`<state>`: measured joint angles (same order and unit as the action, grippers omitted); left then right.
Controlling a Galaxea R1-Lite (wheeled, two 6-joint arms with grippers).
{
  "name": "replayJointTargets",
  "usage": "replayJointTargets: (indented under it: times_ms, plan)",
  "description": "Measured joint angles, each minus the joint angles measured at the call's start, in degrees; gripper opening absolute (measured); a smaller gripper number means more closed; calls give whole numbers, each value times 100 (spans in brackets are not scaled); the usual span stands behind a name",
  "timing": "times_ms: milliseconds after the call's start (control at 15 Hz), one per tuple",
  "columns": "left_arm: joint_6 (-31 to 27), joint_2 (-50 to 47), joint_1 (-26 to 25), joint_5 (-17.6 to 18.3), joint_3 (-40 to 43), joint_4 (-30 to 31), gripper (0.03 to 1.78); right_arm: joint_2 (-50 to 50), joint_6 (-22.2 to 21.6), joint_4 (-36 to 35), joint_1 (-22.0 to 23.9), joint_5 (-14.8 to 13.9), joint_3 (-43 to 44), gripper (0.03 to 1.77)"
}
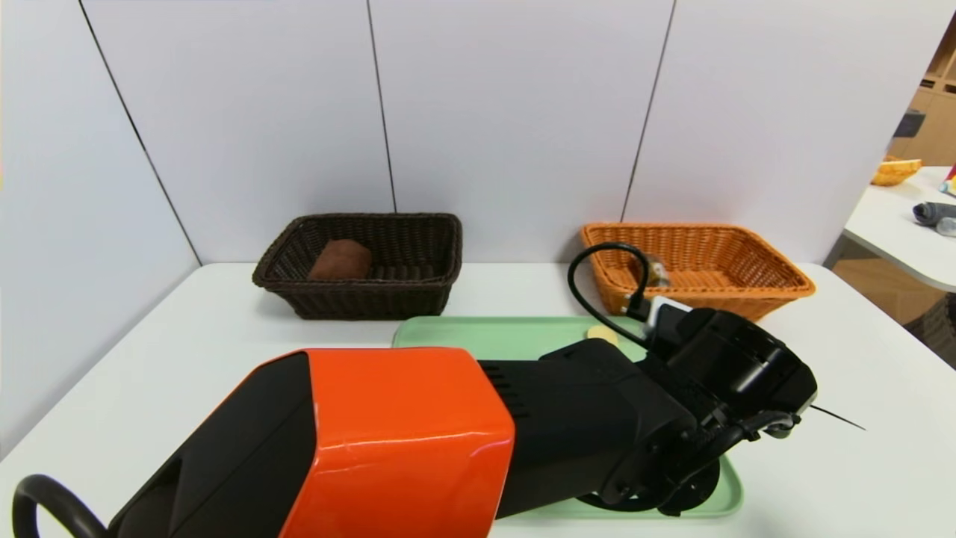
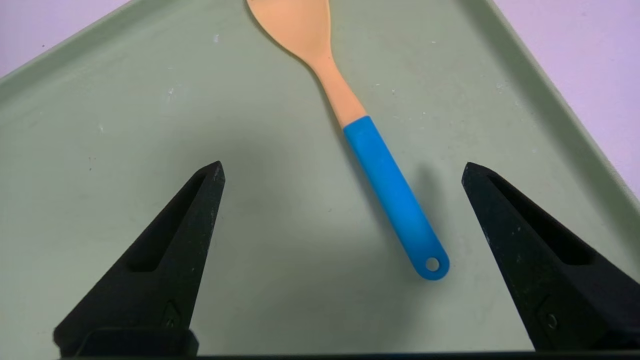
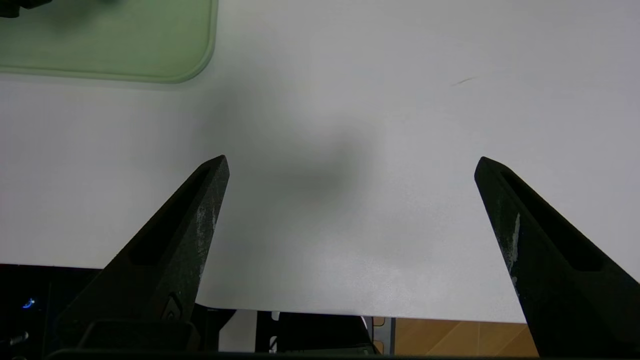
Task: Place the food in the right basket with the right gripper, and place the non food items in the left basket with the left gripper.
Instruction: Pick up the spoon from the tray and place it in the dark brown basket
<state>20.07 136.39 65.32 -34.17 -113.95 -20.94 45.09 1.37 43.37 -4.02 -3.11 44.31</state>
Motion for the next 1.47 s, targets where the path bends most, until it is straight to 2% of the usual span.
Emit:
replayJointTargets:
  times_ms: [733,1067,1467]
  plan:
    - [0,210,-18,-66,-5,-57,169,-17,9,-2,0,-33,67,170]
    - [-11,272,-305,-100,-5,0,169,-15,21,-10,-7,2,67,170]
    - [-61,333,-328,-100,-6,185,169,5,26,-13,-7,5,44,170]
